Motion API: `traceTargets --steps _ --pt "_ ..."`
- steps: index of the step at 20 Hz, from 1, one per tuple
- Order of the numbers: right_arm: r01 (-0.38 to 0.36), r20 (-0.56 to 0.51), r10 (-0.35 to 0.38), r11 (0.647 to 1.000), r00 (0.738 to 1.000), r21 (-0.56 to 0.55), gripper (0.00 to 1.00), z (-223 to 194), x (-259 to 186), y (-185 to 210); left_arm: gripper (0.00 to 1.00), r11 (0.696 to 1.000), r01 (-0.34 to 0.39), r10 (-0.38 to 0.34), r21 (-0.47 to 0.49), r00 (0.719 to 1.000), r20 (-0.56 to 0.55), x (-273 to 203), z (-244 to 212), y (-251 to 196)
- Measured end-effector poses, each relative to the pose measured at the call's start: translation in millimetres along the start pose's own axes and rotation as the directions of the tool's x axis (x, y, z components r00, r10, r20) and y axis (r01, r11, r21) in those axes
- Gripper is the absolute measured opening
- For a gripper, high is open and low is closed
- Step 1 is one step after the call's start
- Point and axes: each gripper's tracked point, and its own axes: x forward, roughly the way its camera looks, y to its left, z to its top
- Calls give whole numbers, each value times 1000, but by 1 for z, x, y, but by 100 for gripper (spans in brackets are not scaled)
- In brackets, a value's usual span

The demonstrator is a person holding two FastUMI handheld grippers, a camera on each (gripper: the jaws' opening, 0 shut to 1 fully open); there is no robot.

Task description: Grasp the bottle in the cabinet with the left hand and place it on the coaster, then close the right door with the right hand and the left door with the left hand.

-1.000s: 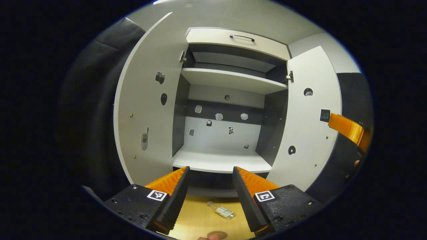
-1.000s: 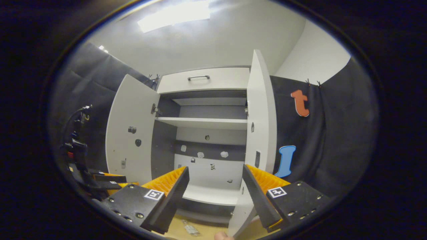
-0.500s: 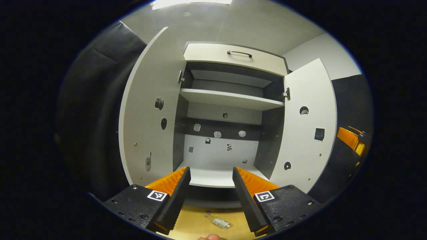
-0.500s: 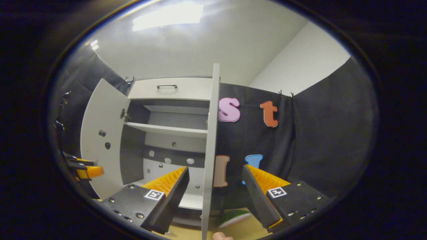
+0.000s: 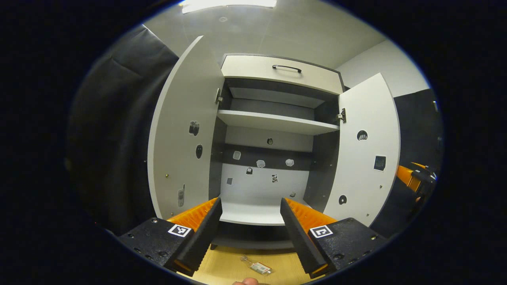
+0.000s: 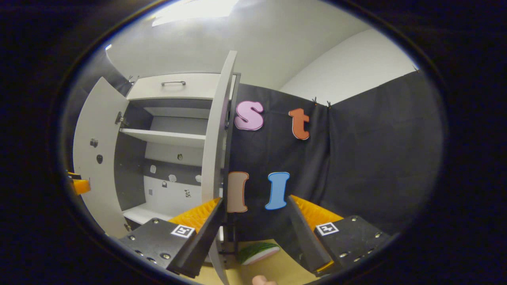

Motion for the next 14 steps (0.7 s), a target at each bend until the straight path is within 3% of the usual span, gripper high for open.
traceTargets --steps 14 --pt "-78 -19 79 995 997 55 95 -1 -1 18 93 998 -61 61 -11 998 16 -21 7 22"
